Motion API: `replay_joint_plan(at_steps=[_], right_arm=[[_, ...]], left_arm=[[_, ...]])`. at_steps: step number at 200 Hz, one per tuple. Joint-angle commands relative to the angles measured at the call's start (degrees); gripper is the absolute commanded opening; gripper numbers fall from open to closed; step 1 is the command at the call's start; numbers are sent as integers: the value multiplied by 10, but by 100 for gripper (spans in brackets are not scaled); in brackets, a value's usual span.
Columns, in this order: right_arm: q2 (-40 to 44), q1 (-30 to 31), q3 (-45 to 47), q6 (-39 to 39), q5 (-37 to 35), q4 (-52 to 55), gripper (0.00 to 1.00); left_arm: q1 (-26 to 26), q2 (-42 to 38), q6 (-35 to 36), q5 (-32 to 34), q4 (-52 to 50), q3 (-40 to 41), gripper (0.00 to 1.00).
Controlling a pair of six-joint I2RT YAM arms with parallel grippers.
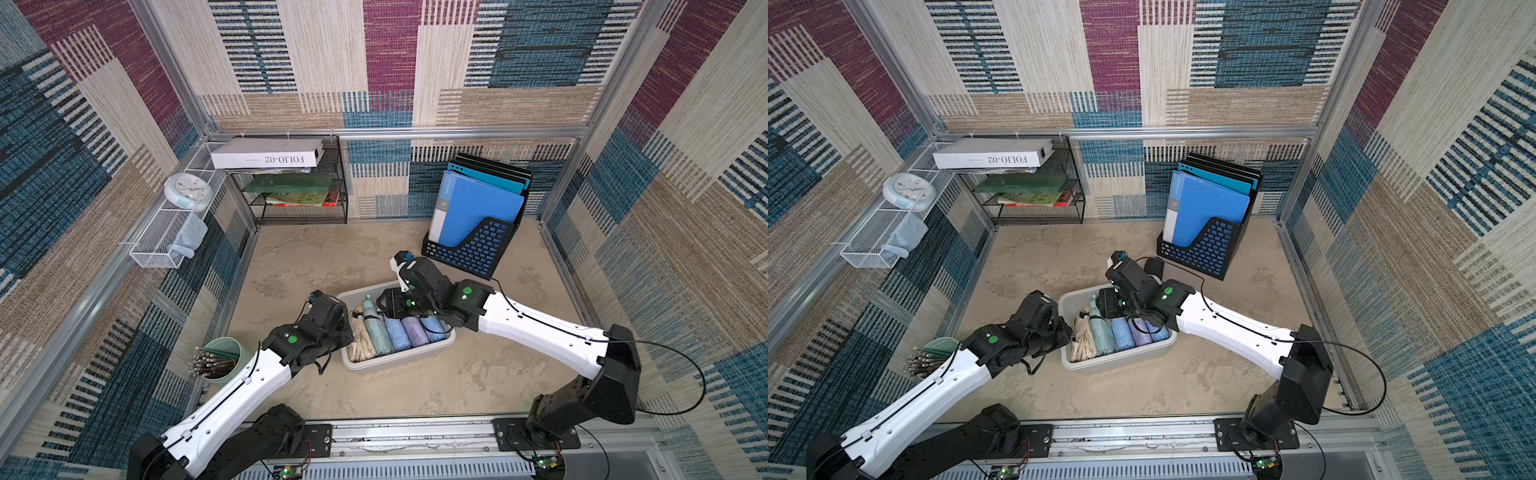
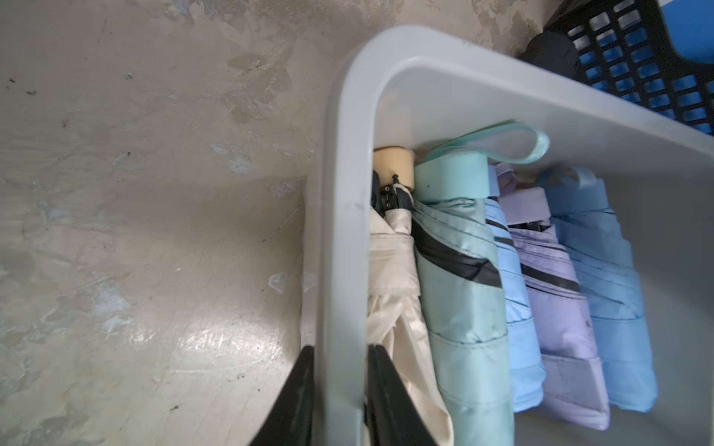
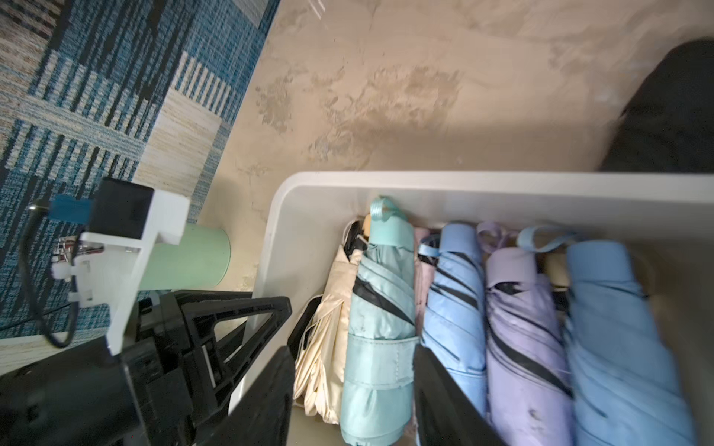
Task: Put the umbrella into the storage box
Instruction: Move the storage box to the center of the board.
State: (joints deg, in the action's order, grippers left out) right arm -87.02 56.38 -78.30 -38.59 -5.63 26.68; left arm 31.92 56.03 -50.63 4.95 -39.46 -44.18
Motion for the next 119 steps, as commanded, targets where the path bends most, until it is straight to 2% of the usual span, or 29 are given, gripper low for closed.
replay_joint_plan(at_steps=[1,58,99,119], right_arm=[[30,-20,13,61,-77,24,57],[68,-133,64,109,-76,3,66],[15,-178,75,112,-32,-21,72],[-32,-182,64,99,-43,-15,74]], left_arm=[[-11,5,27,9,-3,1,18],[-66,-49,84,0,-68,12,0],[-122,-98,119,-37,-117,26,0],[-139,-112,120,-42,-138,27,0]])
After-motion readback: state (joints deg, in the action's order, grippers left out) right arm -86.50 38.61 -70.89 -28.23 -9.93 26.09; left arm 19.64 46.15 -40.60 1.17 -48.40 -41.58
